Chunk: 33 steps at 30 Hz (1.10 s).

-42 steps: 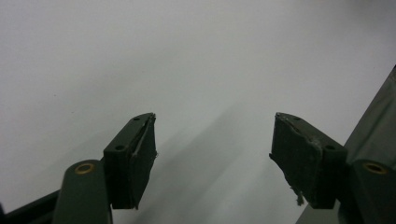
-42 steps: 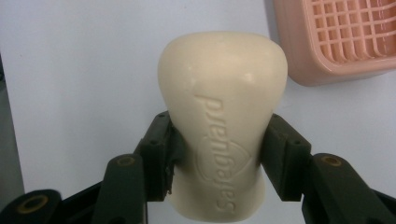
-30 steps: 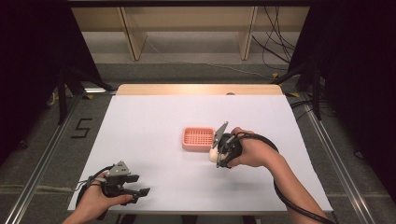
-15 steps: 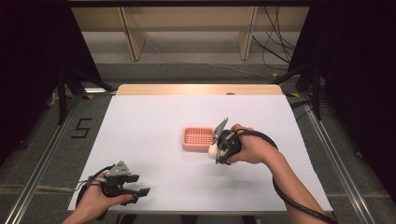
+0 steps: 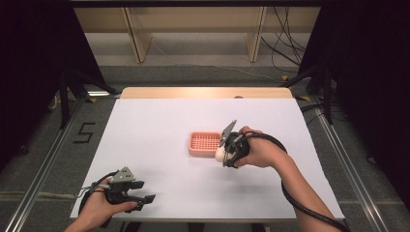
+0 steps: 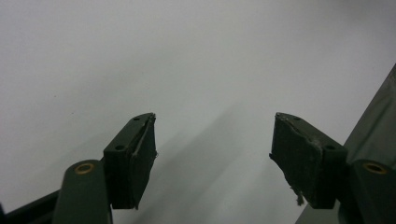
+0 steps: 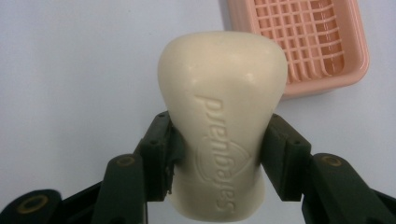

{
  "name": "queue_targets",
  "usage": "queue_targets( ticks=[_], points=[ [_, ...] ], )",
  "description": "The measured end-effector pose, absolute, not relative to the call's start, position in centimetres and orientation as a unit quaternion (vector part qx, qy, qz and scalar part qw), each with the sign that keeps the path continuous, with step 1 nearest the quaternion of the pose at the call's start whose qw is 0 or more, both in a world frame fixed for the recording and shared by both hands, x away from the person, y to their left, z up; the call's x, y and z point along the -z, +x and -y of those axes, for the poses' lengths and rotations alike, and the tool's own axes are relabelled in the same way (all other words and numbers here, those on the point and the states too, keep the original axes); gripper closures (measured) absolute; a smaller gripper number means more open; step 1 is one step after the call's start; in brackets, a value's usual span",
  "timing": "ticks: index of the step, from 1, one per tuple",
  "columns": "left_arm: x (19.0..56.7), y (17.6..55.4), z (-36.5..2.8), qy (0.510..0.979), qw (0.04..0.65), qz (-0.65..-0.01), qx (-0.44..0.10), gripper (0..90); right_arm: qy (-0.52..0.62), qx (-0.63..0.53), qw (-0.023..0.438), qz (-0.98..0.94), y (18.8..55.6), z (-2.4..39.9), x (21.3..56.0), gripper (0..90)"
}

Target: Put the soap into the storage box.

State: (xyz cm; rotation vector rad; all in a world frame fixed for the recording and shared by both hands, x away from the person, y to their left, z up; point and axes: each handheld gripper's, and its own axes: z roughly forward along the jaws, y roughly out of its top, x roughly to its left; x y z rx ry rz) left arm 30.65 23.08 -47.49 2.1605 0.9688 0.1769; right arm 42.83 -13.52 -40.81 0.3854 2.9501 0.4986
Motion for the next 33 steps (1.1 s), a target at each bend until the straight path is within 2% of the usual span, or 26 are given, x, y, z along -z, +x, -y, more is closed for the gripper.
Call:
queue_targets(
  ticks=[33],
  points=[
    [47.5, 30.6, -23.1, 0.844, 0.375, -0.378, -0.068, 30.3, 0.124, -0.175, 0.073, -0.974, 44.0, 13.0, 40.1, 50.7]
  ],
)
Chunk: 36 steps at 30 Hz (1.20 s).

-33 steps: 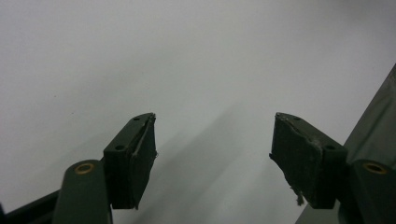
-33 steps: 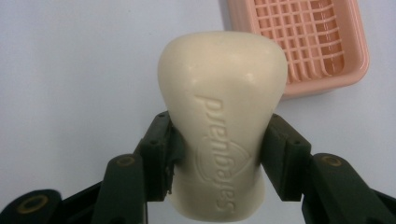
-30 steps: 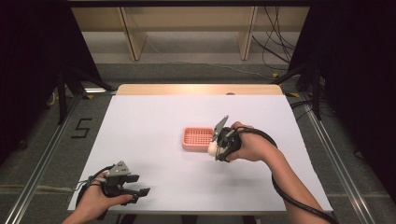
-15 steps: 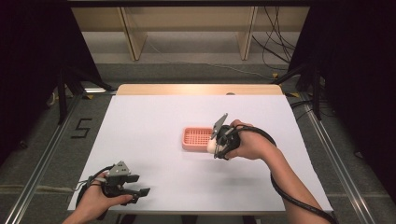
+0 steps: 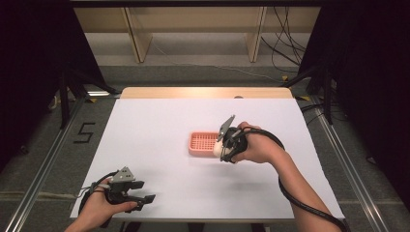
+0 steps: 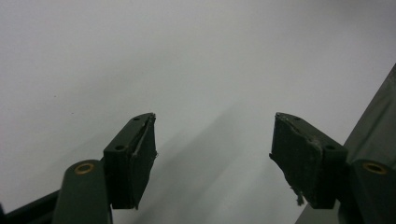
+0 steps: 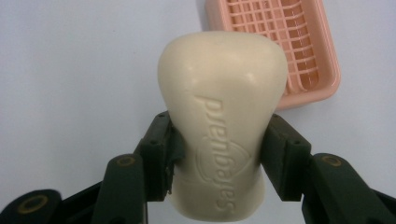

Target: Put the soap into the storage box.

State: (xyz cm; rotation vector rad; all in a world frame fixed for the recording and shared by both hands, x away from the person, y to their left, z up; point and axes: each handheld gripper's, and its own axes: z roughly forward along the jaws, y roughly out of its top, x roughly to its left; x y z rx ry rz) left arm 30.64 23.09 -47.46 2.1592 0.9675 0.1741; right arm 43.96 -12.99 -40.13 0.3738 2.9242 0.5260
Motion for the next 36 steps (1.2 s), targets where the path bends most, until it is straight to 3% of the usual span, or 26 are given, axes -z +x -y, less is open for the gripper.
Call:
queue_targets(
  ticks=[36],
  points=[
    [47.6, 30.6, -23.0, 0.841, 0.374, -0.384, -0.065, 30.3, 0.145, -0.192, 0.089, -0.966, 45.6, 12.8, 40.0, 50.7]
  ],
)
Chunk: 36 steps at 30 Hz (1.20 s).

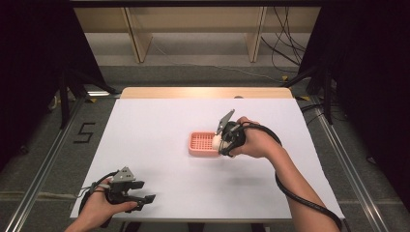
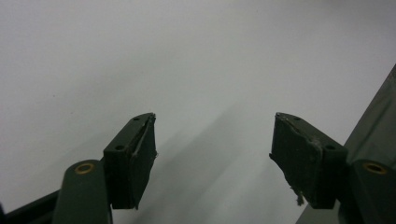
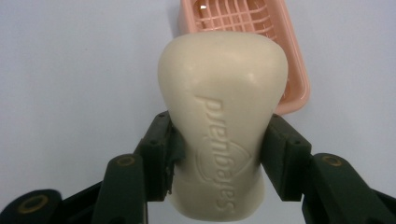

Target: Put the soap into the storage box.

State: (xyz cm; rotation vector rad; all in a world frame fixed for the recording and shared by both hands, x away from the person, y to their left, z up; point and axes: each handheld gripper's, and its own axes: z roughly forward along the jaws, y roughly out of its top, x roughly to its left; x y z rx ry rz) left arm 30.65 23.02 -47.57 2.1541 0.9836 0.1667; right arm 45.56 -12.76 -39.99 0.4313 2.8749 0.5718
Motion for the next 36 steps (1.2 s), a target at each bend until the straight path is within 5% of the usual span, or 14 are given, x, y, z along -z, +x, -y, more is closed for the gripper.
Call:
queue_targets(
  ticks=[36],
  points=[
    [47.4, 30.7, -23.1, 0.845, 0.375, -0.376, -0.065, 30.4, 0.155, -0.198, 0.101, -0.963, 47.5, 12.3, 39.7, 50.6]
  ],
)
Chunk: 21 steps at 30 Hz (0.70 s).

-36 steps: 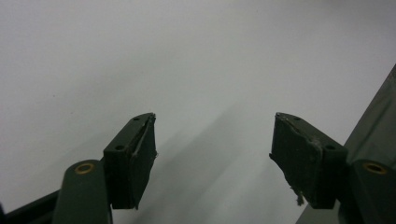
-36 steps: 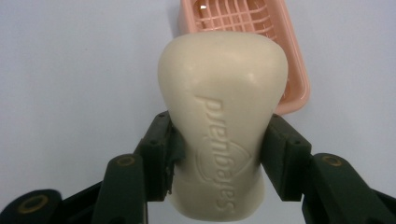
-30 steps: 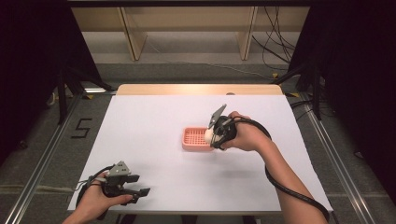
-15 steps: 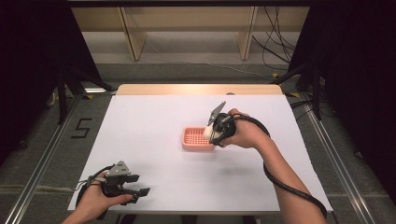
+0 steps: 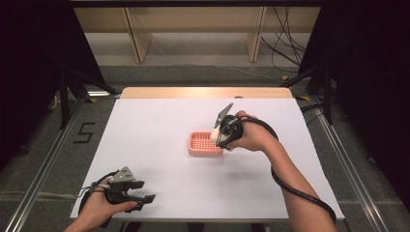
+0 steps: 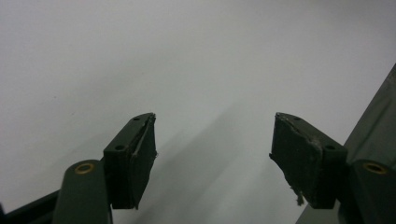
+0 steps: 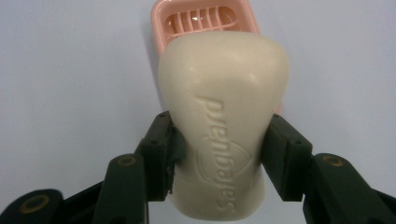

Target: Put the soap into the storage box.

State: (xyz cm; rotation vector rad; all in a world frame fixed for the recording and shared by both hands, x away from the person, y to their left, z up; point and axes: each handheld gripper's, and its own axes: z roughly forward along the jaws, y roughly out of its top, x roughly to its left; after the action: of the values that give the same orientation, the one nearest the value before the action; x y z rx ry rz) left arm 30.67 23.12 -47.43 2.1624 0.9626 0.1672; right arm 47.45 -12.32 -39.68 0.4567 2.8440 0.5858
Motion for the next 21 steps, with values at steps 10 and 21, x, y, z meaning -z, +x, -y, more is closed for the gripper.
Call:
queue_targets(
  ticks=[10, 21],
  points=[
    [47.44, 30.67, -23.12, 0.845, 0.375, -0.376, -0.065, 30.3, 0.149, -0.194, 0.097, -0.965, 47.93, 12.32, 39.74, 50.6],
    [47.41, 30.68, -23.14, 0.845, 0.375, -0.376, -0.065, 30.4, 0.144, -0.196, 0.107, -0.964, 48.28, 12.14, 39.61, 50.6]
  ],
)
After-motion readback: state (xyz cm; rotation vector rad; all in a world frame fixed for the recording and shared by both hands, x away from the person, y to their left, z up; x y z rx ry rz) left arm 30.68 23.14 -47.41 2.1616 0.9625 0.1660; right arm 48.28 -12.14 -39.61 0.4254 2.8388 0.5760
